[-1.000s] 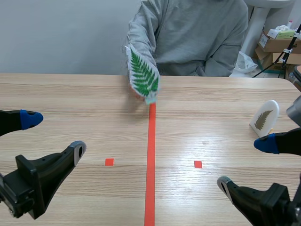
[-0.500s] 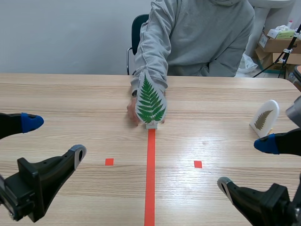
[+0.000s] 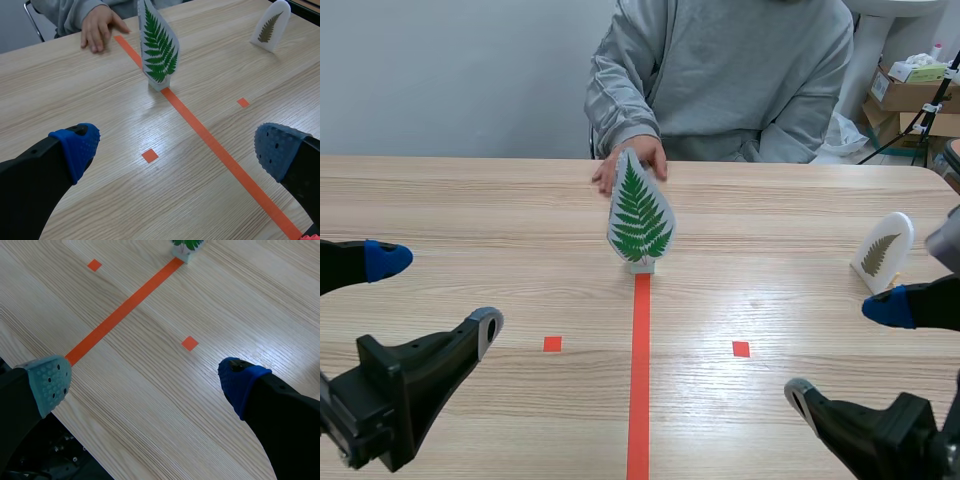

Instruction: Do the leaf sorting experiment

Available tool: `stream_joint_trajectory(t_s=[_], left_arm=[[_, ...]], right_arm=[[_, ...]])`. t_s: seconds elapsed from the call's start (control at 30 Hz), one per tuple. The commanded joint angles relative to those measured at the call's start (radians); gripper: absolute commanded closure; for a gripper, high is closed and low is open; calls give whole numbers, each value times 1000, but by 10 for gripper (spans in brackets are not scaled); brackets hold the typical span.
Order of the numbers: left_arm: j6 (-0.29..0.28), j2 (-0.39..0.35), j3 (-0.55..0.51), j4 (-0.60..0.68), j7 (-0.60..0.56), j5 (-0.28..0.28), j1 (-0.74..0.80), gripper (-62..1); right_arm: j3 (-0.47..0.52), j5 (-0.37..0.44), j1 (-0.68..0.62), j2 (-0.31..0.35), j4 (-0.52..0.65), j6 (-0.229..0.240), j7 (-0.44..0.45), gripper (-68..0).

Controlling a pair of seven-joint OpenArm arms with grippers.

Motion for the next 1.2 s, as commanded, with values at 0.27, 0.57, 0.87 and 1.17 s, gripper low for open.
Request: stream_joint_trajectory(t_s=[0.27, 0.57, 0.87, 1.17], left_arm=[[-3, 2, -6, 21, -21, -6, -3, -623], [-3, 2, -6, 21, -20, -6, -3, -623], [-3, 2, -6, 21, -21, -6, -3, -623], [-3, 2, -6, 21, -21, -6, -3, -623]], right_arm=[[6, -34, 12, 14, -5, -8, 21, -602], [6, -39, 12, 14, -5, -8, 13, -602], [6, -39, 12, 14, -5, -8, 12, -602], [6, -58, 12, 14, -5, -8, 13, -602]])
